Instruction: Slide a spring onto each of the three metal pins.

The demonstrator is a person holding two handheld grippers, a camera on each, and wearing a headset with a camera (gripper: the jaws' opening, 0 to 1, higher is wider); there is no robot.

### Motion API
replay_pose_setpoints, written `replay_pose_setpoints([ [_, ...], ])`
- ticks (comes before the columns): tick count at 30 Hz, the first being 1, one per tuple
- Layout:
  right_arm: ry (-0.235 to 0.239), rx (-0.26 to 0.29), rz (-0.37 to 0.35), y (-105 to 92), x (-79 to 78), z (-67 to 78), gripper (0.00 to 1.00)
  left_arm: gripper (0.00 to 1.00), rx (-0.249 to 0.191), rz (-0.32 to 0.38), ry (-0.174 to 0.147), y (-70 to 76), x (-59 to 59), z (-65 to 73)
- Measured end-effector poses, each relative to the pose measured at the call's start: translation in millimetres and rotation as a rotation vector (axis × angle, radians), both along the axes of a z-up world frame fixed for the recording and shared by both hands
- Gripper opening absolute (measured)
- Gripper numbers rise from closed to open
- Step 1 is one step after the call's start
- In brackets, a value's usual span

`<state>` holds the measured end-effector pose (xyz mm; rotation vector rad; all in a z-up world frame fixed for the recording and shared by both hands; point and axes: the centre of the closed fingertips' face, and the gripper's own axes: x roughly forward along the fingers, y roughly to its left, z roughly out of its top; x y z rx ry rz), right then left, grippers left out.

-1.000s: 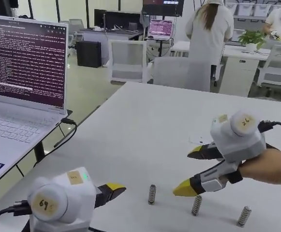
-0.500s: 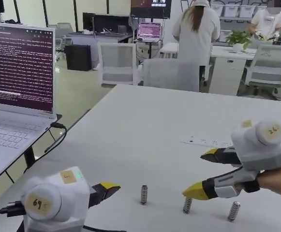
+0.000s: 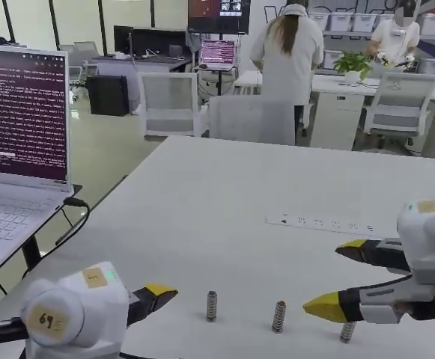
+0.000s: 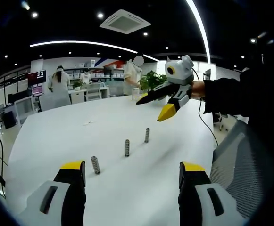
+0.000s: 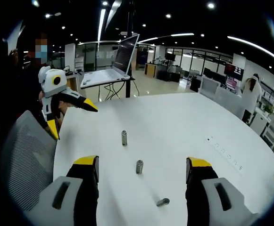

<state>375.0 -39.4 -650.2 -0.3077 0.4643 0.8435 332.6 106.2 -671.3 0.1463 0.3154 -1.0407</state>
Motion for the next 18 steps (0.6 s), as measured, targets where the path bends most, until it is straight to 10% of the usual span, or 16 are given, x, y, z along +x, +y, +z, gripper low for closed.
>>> replay_pose_setpoints([
  [18,-0.021,0.046,-0.125,-42.6,-41.2,-0.1,0.76,0.79,-0.013,-0.001,-0.008,-2.6,-4.1,6.3],
])
